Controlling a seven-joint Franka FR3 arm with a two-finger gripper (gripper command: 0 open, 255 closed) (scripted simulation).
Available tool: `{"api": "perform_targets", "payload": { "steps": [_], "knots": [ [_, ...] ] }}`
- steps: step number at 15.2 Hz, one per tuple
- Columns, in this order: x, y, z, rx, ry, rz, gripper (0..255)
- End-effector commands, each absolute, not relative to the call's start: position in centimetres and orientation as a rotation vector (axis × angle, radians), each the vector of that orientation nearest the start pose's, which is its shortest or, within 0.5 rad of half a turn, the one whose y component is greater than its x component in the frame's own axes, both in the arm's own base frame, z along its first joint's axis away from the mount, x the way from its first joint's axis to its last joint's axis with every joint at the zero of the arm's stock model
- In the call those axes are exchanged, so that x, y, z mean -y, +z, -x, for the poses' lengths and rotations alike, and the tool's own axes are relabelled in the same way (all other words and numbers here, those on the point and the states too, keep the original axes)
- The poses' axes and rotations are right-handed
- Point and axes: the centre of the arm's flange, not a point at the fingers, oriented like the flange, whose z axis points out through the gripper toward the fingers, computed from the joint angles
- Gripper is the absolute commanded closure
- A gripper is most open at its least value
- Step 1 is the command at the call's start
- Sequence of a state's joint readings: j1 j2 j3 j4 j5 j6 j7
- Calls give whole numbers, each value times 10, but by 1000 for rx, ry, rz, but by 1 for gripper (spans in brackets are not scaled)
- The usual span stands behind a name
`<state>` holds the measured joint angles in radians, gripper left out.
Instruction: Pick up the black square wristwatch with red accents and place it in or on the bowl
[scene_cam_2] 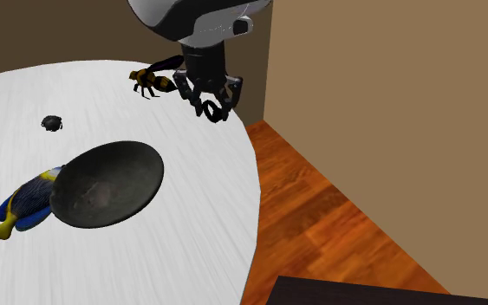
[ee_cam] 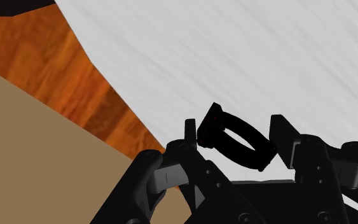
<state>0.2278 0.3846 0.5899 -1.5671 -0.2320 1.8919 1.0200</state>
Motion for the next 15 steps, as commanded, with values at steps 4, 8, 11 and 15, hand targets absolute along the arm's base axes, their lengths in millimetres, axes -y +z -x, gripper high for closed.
{"api": "perform_targets", "payload": {
  "steps": [4, 8, 11, 15],
  "knots": [
    [-433, 478, -496, -258, -19, 3131, 255],
    [-433, 499, -496, -258, -19, 3131, 255],
    [-433, 515, -496, -258, -19, 3131, 255],
    [-433, 536, -496, -258, -19, 3131, 255]
  ]
}}
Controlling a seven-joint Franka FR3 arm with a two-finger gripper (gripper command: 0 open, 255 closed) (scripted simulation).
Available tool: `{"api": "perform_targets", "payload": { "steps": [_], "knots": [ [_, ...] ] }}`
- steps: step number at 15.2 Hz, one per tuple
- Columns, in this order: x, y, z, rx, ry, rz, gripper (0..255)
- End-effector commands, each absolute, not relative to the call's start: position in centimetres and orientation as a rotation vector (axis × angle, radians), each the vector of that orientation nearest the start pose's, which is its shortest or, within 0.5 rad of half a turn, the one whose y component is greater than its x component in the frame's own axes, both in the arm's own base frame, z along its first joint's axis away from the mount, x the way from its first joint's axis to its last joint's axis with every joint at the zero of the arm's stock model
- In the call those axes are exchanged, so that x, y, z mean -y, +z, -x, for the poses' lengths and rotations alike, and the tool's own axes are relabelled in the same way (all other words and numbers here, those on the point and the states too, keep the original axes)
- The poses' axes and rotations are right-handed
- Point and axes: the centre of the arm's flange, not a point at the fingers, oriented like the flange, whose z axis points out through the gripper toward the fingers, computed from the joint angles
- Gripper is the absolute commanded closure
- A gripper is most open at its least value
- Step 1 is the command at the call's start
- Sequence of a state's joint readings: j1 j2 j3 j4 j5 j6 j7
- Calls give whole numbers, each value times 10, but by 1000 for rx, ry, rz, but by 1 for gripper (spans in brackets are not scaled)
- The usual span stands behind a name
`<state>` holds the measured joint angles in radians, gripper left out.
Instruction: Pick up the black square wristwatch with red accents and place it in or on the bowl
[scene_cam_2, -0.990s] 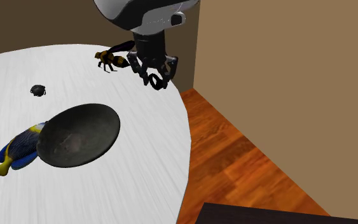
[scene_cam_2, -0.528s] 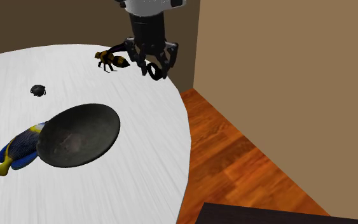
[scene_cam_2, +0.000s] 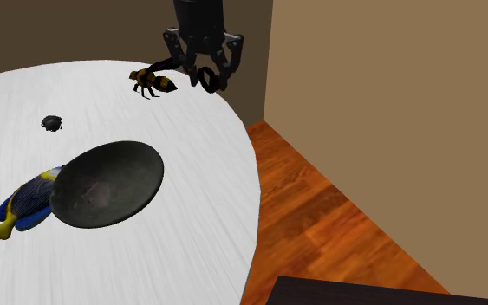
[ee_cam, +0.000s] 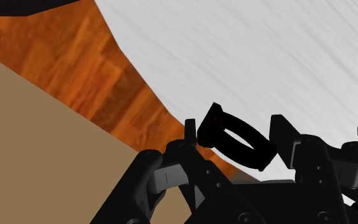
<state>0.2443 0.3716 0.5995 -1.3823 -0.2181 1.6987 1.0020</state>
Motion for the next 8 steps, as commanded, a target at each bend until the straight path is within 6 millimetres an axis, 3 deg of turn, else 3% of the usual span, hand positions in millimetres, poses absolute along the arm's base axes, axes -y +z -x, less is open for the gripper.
{"api": "perform_targets", "payload": {
  "steps": [1, 3, 8],
  "knots": [
    [-433, 542, -496, -258, -19, 3131, 255],
    [-433, 551, -496, -258, -19, 3131, 255],
    [-471, 550, -442, -258, -19, 3131, 255]
  ]
}}
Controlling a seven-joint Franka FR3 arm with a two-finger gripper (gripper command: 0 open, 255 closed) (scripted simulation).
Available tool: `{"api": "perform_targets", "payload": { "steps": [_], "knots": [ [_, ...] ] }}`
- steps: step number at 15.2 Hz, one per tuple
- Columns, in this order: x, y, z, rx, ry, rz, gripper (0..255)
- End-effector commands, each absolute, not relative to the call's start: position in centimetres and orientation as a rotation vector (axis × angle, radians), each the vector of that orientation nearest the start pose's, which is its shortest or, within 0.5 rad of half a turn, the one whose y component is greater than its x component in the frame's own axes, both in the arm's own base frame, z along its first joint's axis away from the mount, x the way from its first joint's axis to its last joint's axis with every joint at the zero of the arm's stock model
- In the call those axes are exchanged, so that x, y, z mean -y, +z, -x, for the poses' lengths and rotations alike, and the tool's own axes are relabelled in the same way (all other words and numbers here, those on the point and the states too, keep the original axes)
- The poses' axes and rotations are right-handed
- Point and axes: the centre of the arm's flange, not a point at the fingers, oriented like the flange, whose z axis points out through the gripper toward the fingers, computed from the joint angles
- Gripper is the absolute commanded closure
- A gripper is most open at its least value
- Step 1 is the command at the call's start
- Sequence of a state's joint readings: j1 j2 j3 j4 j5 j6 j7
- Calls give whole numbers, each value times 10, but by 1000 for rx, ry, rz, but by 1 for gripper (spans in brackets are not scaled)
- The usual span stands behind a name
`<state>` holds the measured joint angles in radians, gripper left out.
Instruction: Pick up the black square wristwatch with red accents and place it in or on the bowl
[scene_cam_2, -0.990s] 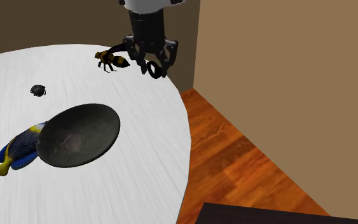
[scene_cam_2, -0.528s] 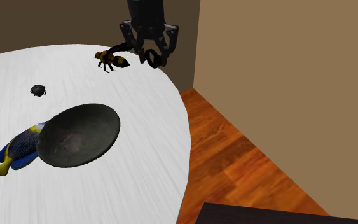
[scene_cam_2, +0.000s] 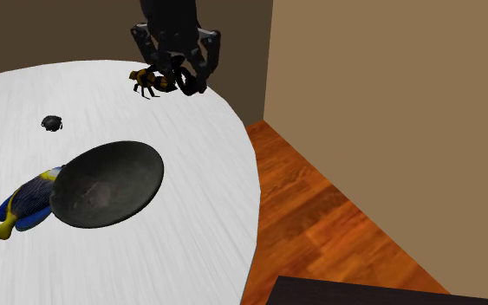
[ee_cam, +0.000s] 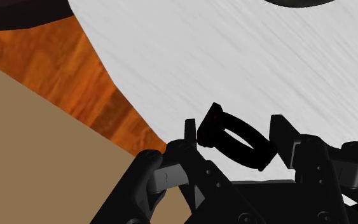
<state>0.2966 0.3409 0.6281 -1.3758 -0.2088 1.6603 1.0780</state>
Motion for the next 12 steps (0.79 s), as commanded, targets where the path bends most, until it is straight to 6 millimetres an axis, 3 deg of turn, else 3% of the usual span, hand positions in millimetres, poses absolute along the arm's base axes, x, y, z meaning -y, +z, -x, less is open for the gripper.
{"api": "perform_targets", "payload": {
  "steps": [1, 12],
  "knots": [
    [-479, 550, -431, -258, -19, 3131, 255],
    [-563, 548, -313, -258, -20, 3131, 255]
  ]
}}
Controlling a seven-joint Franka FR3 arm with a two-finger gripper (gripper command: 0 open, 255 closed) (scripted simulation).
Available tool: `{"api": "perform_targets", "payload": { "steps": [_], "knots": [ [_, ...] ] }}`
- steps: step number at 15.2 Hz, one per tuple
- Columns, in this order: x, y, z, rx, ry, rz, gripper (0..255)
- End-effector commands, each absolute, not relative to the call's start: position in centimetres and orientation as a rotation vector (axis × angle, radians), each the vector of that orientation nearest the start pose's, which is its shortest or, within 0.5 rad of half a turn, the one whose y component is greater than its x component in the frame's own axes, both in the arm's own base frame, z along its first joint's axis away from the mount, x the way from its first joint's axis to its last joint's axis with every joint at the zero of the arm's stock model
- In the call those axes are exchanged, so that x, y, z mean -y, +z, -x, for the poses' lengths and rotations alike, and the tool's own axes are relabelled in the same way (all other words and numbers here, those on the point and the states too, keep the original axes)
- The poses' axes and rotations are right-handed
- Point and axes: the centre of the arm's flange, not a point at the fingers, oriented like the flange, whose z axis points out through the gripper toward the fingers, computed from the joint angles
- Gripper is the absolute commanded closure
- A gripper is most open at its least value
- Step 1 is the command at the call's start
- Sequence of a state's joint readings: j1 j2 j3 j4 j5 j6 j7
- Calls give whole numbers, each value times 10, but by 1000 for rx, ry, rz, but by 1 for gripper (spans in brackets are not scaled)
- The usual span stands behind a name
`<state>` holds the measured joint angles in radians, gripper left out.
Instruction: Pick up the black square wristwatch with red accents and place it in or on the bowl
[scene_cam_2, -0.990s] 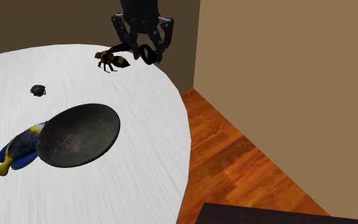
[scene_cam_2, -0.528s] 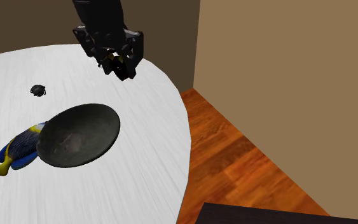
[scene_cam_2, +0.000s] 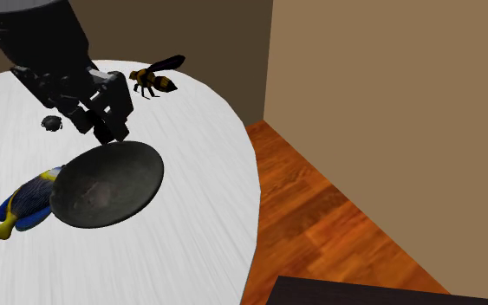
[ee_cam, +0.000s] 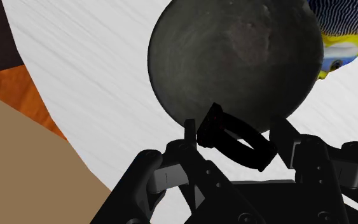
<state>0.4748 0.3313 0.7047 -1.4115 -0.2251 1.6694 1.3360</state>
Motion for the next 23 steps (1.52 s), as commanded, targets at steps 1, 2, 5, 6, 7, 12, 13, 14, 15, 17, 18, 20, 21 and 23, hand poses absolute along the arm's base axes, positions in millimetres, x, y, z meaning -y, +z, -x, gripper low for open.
{"api": "perform_targets", "payload": {
  "steps": [1, 2, 5, 6, 7, 12, 13, 14, 15, 17, 18, 20, 21, 23],
  "knots": [
    [-570, 548, -303, -258, -20, 3131, 255],
    [-574, 548, -297, -258, -19, 3131, 255],
    [-574, 532, -297, -258, -19, 3131, 255],
    [-574, 527, -297, -258, -19, 3131, 255],
    [-574, 522, -297, -258, -19, 3131, 255],
    [-574, 495, -297, -258, -19, 3131, 255],
    [-574, 490, -297, -258, -19, 3131, 255],
    [-574, 481, -297, -258, -19, 3131, 255],
    [-574, 481, -297, -258, -19, 3131, 255],
    [-574, 481, -297, -258, -19, 3131, 255],
    [-574, 481, -297, -258, -19, 3131, 255],
    [-574, 481, -297, -258, -19, 3131, 255],
    [-574, 481, -297, -258, -19, 3131, 255],
    [-574, 481, -297, -258, -19, 3131, 0]
  ]
}}
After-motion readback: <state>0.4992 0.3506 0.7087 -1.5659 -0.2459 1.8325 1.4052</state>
